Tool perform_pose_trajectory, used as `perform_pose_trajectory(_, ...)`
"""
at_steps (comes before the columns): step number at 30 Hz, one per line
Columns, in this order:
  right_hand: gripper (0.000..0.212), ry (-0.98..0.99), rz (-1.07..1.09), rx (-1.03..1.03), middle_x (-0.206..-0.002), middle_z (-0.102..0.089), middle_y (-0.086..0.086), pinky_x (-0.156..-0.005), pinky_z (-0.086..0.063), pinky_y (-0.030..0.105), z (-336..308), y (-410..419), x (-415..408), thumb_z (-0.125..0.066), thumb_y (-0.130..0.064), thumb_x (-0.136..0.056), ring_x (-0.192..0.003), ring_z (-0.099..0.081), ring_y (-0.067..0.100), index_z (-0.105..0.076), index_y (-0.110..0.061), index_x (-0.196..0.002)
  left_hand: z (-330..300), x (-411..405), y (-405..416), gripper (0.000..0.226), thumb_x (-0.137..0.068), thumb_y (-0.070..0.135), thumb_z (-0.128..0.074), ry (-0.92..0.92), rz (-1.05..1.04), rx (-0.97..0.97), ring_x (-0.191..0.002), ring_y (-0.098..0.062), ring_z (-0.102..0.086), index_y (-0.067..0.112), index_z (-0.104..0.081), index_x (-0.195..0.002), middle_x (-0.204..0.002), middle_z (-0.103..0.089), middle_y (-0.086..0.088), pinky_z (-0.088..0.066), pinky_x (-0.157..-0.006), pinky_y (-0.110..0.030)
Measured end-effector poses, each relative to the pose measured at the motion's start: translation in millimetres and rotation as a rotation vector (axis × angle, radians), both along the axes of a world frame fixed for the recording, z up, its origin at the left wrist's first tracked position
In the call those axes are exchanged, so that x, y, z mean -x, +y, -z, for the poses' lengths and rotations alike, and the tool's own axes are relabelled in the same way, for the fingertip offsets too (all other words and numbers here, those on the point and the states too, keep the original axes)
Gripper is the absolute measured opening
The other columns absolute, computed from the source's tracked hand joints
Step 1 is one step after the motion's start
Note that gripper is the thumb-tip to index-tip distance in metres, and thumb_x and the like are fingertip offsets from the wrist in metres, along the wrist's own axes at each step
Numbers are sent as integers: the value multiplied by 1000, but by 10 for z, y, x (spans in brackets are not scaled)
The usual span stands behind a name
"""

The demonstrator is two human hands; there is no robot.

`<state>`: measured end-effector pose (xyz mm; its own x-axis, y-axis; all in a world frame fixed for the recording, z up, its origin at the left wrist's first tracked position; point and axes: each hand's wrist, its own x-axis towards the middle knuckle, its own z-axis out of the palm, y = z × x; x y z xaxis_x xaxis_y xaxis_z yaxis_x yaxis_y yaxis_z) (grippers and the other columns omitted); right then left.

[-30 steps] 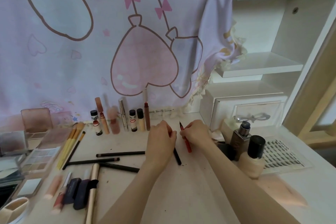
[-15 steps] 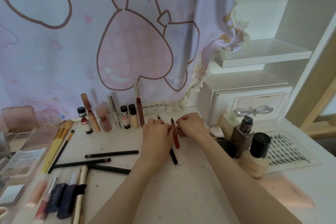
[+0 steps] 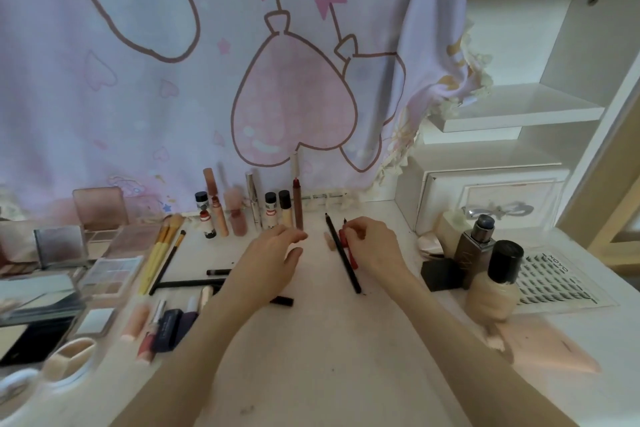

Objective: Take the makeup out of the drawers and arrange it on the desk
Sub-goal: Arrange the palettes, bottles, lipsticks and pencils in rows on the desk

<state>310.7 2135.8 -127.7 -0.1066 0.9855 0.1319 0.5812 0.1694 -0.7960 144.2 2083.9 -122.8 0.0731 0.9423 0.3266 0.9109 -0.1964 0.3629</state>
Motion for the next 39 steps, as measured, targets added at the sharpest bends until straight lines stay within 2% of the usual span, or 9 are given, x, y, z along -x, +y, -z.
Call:
perform_pose_trajectory(5, 28, -285, -317, -190, -115, -60, 5, -95, -40, 28, 57, -294, 424, -45, -22, -96, -105, -53, 19, -62, -15, -118, -58, 473, -306, 30, -96, 13, -43, 41, -118, 28, -117, -15, -45, 18, -57, -122, -125, -55, 1, -32, -96, -23)
perform_pose_trajectory(9, 33, -584, -385, -223, -120, -54, 7, -95, -38, 38, 134, -345, 715, -44, -28, -96, -112, -44, 24, -58, -16, -124, -65, 683, -508, 30, -95, 9, -42, 33, -158, 27, -116, -16, -45, 16, -59, -119, -123, -56, -1, -31, -96, -21)
perform_pose_trajectory(11, 32, -609, -362, -226, -118, -52, 6, -93, -36, 37, 157, -345, 799, -44, -28, -96, -111, -43, 24, -58, -16, -122, -73, 790, -583, 31, -95, 7, -42, 18, -167, 7, -114, -18, -46, 15, -60, -119, -122, -57, -2, -30, -95, -20)
perform_pose_trajectory(23, 16, -283, -259, -196, -101, -54, 0, -91, -40, 26, 21, -456, 663, -48, -16, -95, -99, -49, 15, -61, -12, -104, -87, 949, -742, 38, -90, 14, -56, -72, -236, -85, -119, -18, -43, 17, -52, -128, -124, -54, -2, -28, -98, -22)
perform_pose_trajectory(28, 9, -193, -379, -141, -86, -53, -11, -76, -38, 15, -147, -606, 489, -47, -17, -96, -85, -50, 7, -51, -23, -92, -241, 759, -752, 20, -89, 14, -57, -109, -89, -133, -78, 4, -47, 16, -64, -109, -85, -52, 18, -32, -72, -2)
perform_pose_trajectory(31, 6, -205, -467, -132, -82, -55, -15, -74, -47, 18, -228, -685, 382, -47, -21, -96, -83, -56, 10, -50, -25, -94, -318, 697, -775, 15, -89, 12, -58, -108, -69, -145, -72, 8, -45, 13, -68, -99, -75, -47, 23, -31, -70, 1)
perform_pose_trajectory(34, 17, -219, -324, -347, -100, -45, -14, -87, -38, 17, -216, -689, 297, -54, -26, -92, -96, -42, 5, -55, -21, -108, -338, 665, -819, 17, -90, 17, -56, -141, -103, -144, -72, 6, -45, 15, -68, -102, -80, -53, 17, -32, -68, 2)
perform_pose_trajectory(37, 19, 128, -31, -305, -103, -47, -10, -70, -37, 2, -240, -726, 241, -56, -24, -91, -91, -48, 4, -51, -21, -110, -341, 577, -872, 15, -90, 20, -56, -199, -161, -193, -71, -2, -53, 15, -69, -98, -74, -58, 14, -37, -65, -3)
perform_pose_trajectory(39, 9, 206, -12, -143, -92, -55, -12, -62, -39, 2, -224, -790, 262, -53, -31, -93, -81, -54, 0, -52, -25, -99, -332, 480, -897, 14, -89, 20, -58, -227, -167, -236, -69, -3, -54, 16, -69, -96, -69, -57, 15, -38, -67, -3)
